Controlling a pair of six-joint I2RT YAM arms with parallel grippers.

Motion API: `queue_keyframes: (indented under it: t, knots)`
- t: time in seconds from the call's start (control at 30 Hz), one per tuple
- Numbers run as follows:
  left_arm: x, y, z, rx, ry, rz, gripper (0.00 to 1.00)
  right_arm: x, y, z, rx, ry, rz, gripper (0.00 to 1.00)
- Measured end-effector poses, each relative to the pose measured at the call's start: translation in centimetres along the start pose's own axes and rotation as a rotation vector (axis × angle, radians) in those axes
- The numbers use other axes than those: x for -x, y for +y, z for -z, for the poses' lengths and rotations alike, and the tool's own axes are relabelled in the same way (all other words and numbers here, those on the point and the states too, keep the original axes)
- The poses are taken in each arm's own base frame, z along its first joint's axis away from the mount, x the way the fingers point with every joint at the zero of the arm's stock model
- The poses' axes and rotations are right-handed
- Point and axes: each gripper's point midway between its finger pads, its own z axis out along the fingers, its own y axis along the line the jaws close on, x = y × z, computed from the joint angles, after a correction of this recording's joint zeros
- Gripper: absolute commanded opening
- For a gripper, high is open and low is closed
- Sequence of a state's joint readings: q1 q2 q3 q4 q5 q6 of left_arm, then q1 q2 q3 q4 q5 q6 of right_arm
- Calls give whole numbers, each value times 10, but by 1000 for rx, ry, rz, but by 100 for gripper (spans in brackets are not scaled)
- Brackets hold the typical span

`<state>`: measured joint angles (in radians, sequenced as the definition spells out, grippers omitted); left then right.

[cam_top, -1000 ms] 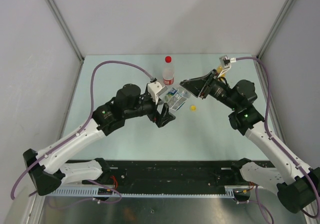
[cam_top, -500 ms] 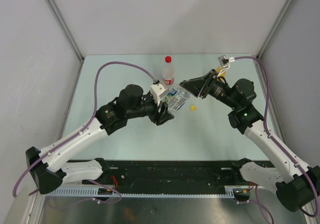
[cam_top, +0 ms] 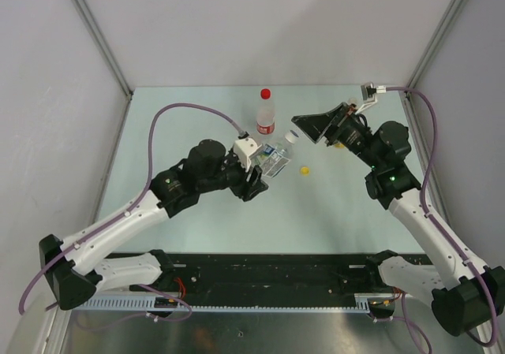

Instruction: Unscrew the bottle caps

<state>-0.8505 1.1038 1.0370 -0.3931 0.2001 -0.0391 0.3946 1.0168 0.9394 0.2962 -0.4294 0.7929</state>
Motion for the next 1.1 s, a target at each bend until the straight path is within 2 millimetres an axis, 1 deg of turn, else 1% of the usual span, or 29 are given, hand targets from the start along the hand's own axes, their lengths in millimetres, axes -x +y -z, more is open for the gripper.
queue_keyframes:
  t: [0.17, 0.27, 0.4, 0.5, 0.6, 0.73, 0.83, 1.0, 1.1]
  knots:
    - [-1, 15, 6, 92, -7, -8, 34, 6, -14, 2, -71, -20, -25, 99]
    - [-2, 25, 7, 160, -5, -12, 33, 8, -18, 0, -102, -18, -42, 99]
    - [-6, 36, 8, 255, 11, -34, 31, 9, -21, -8, -121, 2, -54, 99]
    - [-15, 44, 5, 342, 46, -55, 30, 6, -26, -16, -142, 31, -70, 99]
    - [-27, 53, 2, 433, 96, -80, 30, -3, -35, -23, -169, 68, -91, 97]
    - [-37, 67, 5, 563, 146, -119, 29, -19, -49, -30, -211, 124, -121, 91]
    - [-40, 76, 11, 652, 160, -141, 29, -33, -58, -36, -239, 170, -143, 87]
    - [-39, 85, 18, 742, 162, -156, 29, -51, -64, -43, -253, 235, -170, 71]
    - [-38, 88, 21, 765, 159, -159, 29, -62, -65, -46, -248, 276, -192, 69]
